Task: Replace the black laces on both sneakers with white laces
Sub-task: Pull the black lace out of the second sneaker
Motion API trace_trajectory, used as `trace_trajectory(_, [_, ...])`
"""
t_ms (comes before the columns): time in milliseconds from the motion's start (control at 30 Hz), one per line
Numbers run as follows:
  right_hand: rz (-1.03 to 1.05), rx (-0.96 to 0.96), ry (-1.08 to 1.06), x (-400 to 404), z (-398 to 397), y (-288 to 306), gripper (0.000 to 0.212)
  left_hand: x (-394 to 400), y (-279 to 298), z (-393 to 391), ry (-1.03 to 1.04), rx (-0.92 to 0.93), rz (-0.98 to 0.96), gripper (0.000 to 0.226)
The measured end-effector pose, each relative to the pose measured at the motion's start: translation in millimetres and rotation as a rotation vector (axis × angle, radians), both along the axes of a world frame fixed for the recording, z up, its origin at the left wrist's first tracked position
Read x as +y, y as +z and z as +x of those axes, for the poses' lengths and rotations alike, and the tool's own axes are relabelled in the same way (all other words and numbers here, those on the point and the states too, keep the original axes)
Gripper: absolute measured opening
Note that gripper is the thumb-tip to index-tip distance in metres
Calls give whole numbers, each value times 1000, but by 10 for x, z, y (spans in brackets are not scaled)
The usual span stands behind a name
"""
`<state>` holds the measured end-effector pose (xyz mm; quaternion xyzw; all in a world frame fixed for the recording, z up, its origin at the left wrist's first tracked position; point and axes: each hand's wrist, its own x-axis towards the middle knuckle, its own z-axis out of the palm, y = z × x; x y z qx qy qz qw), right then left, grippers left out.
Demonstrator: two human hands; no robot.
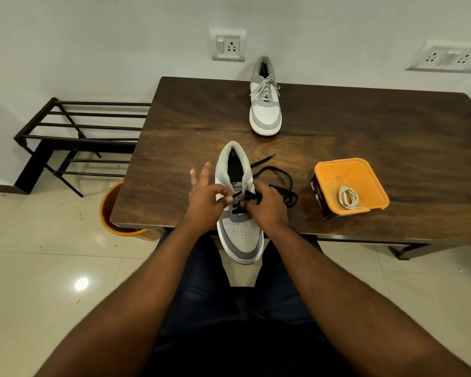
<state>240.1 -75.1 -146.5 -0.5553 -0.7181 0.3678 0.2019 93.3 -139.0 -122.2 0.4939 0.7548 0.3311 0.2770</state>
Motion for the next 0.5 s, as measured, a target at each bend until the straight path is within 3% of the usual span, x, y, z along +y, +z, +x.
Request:
trace_trajectory(67, [-23,-7,10,15,-12,-8,53,-192,-57,-20,128,-224,-20,5])
trace_trajectory(133, [-40,4,15,16,-11,6,53,-282,-60,22,227,-257,-5,8])
trace_trajectory(267, [-39,22,24,-1,-13,-10,46,-26,83,137,117,142,11,25])
trace_trajectory(400, [-16,41,33,-26,-10,-8,42,304,225,254,-108,484,-260,17])
trace_trajectory(500, [-5,-3,49,-24,-15,-9,47,385,225,275,-174,566,-344,15])
